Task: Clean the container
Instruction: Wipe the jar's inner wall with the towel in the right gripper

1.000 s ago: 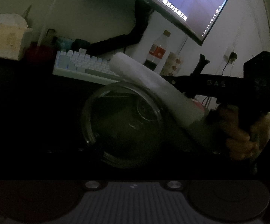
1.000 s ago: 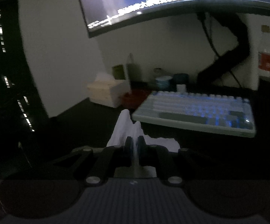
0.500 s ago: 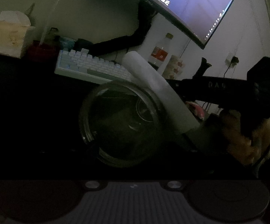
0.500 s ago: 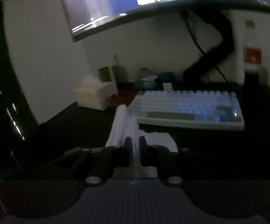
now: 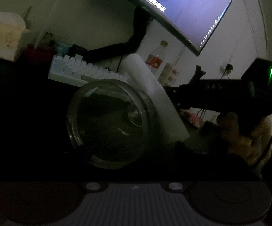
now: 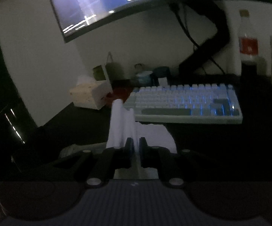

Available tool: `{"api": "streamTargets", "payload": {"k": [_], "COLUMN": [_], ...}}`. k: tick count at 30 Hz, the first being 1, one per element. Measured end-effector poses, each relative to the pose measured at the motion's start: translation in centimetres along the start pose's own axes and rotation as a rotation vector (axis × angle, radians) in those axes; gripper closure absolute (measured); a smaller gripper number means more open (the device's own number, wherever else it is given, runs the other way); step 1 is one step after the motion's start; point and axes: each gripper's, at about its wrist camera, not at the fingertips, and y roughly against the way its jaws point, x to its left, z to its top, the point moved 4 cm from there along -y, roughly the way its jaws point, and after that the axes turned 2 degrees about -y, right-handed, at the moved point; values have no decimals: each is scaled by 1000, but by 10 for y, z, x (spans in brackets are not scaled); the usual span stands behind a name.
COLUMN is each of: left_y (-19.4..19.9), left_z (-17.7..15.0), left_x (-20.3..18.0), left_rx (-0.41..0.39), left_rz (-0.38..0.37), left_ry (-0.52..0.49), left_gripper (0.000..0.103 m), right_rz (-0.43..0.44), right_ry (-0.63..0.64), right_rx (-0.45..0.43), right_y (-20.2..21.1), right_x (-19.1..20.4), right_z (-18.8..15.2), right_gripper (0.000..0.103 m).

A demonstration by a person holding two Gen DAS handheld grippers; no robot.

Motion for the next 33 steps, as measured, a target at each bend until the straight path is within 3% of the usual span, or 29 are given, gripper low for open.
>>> {"api": "streamTargets", "payload": {"k": [8, 15, 19, 23, 28, 31, 33], "left_y": [-2, -1, -3, -1, -1, -2, -3], "left_z": [0, 1, 0, -1, 1, 1, 1], "left_x": [-4, -3, -3, 0, 3, 2, 0], "left_rx": [2, -1, -12, -33, -37, -37, -34], "left_rz": [30, 22, 20, 4, 2, 14, 23], "left_ry": [-9, -4, -2, 17, 48, 50, 42], "left_gripper": [8, 8, 8, 8, 8, 8, 8], "right_rz": [62, -25, 65, 27, -53, -64, -19], "right_ry": [115, 33, 42, 119, 99, 90, 93], "right_rx": [69, 159, 223, 233, 246, 262, 283], "right_y": [5, -3, -5, -11, -21, -25, -25], "right_x": [31, 10, 29, 39, 26, 27, 37], "right_z": [-5, 11, 13, 17, 29, 33, 33], "right_gripper": [92, 91, 89, 91, 90, 87, 87]}}
